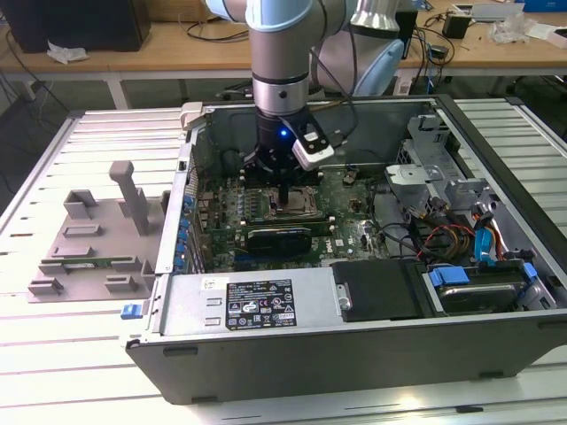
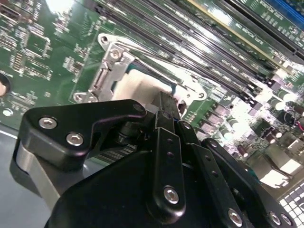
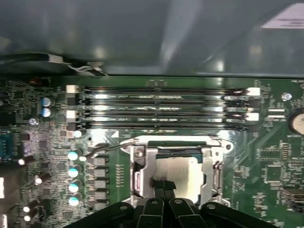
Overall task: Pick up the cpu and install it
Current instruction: 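Close the cpu cover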
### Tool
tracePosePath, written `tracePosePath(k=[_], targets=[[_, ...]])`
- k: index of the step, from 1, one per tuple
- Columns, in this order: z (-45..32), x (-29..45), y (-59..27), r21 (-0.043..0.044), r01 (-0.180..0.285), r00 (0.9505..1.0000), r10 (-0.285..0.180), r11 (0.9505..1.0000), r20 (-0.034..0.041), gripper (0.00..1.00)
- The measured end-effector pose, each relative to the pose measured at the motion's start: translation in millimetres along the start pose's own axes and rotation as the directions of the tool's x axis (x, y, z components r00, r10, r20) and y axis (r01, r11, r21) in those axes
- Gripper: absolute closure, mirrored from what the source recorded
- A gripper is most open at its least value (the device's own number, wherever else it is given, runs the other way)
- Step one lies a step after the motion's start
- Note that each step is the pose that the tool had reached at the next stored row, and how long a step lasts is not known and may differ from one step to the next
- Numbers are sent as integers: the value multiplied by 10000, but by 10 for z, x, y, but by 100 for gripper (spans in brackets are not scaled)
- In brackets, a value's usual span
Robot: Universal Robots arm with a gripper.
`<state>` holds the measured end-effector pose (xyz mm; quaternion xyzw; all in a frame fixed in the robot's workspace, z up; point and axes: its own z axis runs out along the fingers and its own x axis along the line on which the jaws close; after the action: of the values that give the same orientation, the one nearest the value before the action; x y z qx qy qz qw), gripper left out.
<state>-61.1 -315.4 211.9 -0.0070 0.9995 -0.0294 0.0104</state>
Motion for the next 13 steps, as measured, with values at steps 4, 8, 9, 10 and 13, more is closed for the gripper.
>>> tracePosePath(k=[4,8,9,10,13], targets=[[14,83,2,0,22,10000,-22,10000,2,89],[27,93,2,-6,25,10000,-25,10000,8,89],[36,103,3,-8,24,10000,-24,10000,13,89],[44,112,4,-10,23,10000,-23,10000,18,89],[65,148,5,-7,24,10000,-24,10000,31,89]])
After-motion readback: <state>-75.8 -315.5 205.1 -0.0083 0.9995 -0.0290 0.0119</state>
